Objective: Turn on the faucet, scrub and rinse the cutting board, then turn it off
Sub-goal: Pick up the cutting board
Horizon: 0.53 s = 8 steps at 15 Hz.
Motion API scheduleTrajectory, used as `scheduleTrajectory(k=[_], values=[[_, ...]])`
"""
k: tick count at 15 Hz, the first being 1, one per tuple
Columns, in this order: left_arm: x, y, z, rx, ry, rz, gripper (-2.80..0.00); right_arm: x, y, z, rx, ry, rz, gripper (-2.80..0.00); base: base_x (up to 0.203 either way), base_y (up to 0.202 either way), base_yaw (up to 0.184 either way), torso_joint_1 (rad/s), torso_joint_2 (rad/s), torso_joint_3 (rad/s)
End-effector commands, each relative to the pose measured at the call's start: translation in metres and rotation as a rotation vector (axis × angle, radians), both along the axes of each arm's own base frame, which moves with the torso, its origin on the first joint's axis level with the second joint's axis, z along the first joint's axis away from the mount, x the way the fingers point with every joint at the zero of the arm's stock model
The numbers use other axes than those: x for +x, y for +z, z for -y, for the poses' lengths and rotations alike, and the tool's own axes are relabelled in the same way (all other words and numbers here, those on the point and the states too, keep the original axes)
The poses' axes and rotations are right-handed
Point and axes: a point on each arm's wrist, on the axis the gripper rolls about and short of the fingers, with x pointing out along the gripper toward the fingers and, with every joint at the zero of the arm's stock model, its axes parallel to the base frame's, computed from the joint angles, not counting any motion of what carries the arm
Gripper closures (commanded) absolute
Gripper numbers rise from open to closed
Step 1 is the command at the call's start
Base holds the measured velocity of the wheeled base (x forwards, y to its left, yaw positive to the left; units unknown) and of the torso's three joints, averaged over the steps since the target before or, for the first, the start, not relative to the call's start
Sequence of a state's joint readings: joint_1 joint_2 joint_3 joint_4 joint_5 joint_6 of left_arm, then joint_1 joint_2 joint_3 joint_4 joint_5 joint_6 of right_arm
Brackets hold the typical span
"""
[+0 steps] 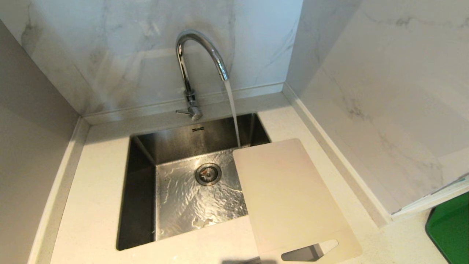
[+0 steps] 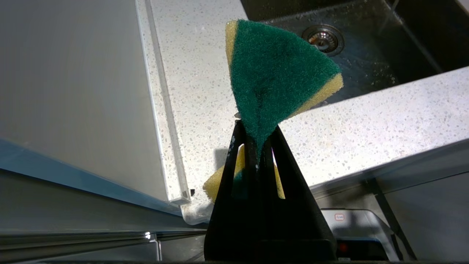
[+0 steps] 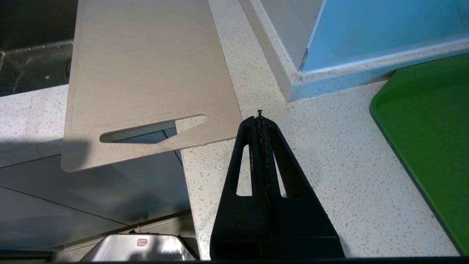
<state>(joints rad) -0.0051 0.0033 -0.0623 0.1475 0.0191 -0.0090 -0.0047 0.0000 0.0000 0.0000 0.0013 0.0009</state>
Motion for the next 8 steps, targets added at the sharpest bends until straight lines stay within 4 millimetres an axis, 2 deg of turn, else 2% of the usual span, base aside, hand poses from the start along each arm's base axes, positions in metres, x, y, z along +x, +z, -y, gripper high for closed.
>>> scheduleTrajectory(k=[1,8], values=[[0.0003,-0.0024,0.0,0.003,0.0,-0.003,0.0,0.0001,-0.0004,0.0,-0.001,0.0,-0.002,0.0,0.0,0.0,0.0,0.0,0.0,0.0],[0.0021,-0.0011,0.0,0.001,0.0,0.041,0.0,0.0001,-0.0011,0.0,-0.03,0.002,-0.008,0.0,0.0,0.0,0.0,0.0,0.0,0.0]])
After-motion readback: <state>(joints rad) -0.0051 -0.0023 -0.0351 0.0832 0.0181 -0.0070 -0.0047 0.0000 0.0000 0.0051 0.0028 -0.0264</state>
